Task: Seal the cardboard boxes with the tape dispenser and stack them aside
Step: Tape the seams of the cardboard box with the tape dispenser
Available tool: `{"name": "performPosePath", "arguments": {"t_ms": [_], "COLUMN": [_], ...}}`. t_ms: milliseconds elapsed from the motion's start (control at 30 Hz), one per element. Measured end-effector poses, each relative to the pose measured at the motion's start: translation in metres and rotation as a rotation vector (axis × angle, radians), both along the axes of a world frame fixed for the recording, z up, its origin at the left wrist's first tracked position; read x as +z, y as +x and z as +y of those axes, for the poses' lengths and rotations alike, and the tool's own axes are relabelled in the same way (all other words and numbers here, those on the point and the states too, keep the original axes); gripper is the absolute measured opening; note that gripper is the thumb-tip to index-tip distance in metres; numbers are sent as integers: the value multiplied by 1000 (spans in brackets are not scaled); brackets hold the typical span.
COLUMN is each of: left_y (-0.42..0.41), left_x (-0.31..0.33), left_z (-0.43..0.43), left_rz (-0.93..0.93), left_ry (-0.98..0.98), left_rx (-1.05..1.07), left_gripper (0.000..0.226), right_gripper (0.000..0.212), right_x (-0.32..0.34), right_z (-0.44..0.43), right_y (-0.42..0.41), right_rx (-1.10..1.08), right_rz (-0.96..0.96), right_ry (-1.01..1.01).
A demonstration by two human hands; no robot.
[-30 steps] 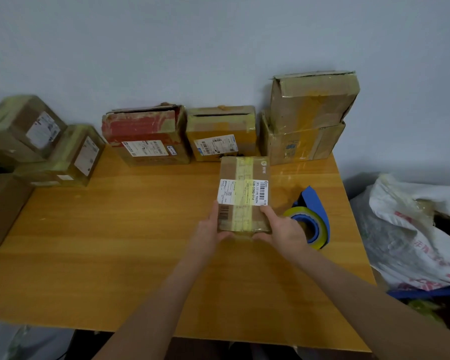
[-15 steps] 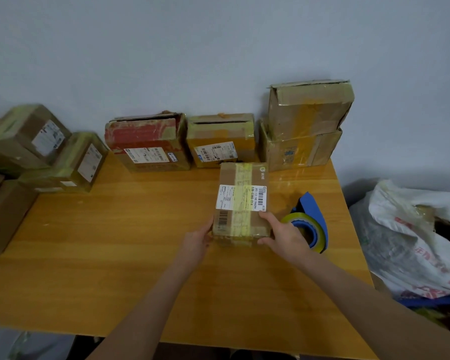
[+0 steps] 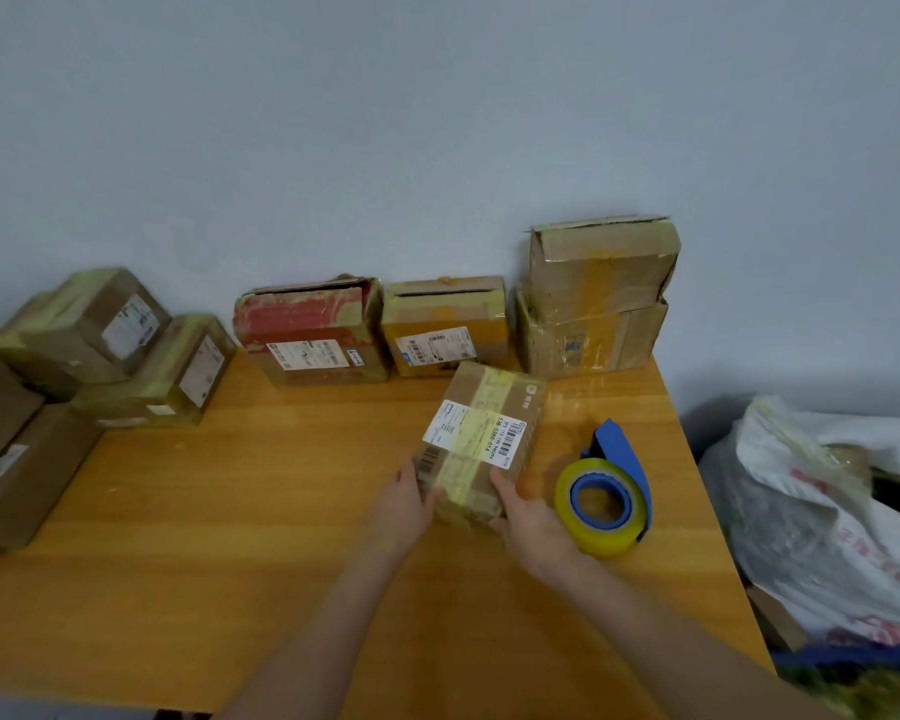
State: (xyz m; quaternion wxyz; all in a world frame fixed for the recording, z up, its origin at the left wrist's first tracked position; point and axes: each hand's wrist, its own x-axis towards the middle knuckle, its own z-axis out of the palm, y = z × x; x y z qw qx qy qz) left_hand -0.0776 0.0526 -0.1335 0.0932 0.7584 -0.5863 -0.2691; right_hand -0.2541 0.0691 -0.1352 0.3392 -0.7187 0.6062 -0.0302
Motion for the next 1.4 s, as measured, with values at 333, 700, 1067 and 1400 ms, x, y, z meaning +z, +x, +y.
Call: {"name": "performPosePath", "arguments": {"t_ms": [333, 700, 1067, 1400], "left_y": [-19, 33, 0, -15], "left_x": [8, 26, 10, -9], "left_z": [4, -9, -13, -4], "left_rz": [-316, -87, 484, -17], "left_ry": [13, -162, -61, 10], "left_rx": [-338, 215, 292, -250], "left_gripper": [87, 56, 62, 110], "right_gripper": [35, 61, 91, 44], "right_x": [12, 9, 14, 15], "right_z": [-10, -48, -74, -32], "right_y": [-17, -38, -12, -63], "right_rx": [-28, -184, -76, -294], "right_rz": [-121, -26, 277, 92], "right_ry": [-84, -206, -33, -203]}}
